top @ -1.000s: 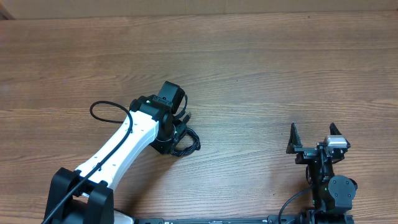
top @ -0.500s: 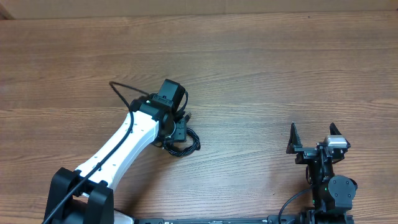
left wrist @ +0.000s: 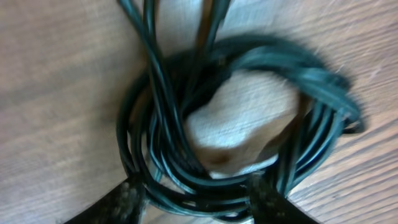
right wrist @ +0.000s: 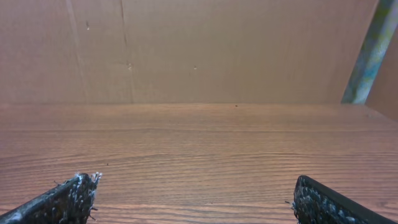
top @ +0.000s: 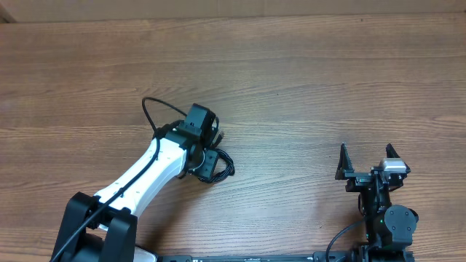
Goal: Untangle cables
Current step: 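Lower the held cable bundle toward the table center with the left gripper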
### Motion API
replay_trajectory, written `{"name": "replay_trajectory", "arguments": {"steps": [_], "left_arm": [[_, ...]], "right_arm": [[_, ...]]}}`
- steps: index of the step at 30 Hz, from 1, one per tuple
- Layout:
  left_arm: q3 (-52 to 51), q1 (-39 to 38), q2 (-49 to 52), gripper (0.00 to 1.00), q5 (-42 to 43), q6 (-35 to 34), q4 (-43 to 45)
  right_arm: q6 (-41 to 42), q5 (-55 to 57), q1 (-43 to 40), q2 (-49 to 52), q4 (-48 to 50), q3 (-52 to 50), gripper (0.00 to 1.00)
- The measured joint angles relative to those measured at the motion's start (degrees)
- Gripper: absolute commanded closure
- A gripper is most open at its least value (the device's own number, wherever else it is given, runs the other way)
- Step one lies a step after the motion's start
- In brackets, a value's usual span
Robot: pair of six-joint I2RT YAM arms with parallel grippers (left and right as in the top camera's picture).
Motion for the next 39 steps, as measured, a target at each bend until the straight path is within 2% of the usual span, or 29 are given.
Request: {"name": "replay_trajectory", "arguments": {"steps": [2, 5, 7, 9, 10, 15, 27, 33, 39], "left_arm": [[-1.20, 0.00, 0.00, 0.53, -0.07, -1.18, 0.04], [-2.91, 0.00, 0.00, 0.70, -0.13, -4.66, 1.09], [-4.09, 0.00, 0.00, 0.73, -0.22, -7.63, 2.67], [-5.20, 0.00, 0.00, 0.91, -0.24, -11.02, 4.09], [-5.60, 0.00, -0.02, 0.96, -0.26, -12.35, 4.68], [-6.32, 0.00, -0.24, 0.95, -0.13, -18.14, 6.58], [-6.60, 0.00, -0.28, 0.96, 0.94, -21.38, 6.43], [-7.10, 0.00, -0.50, 0.96, 2.43, -27.98, 6.40], [-7.39, 0.00, -0.50, 0.96, 6.10, -31.26, 5.73]], "right_arm": [[-0.02, 0.00, 0.00, 0.00, -0.02, 0.00, 0.00], [-0.02, 0.02, 0.02, 0.00, 0.00, 0.00, 0.00], [0.00, 0.00, 0.00, 0.00, -0.04, 0.00, 0.00], [0.00, 0.02, 0.00, 0.00, 0.00, 0.00, 0.00], [0.00, 0.00, 0.02, 0.00, 0.00, 0.00, 0.00], [0.02, -0.02, 0.00, 0.00, -0.02, 0.00, 0.00], [0.02, 0.00, 0.00, 0.00, 0.00, 0.00, 0.00], [0.02, 0.00, 0.00, 0.00, 0.02, 0.00, 0.00], [-0.02, 0.00, 0.02, 0.00, 0.00, 0.00, 0.00]]}}
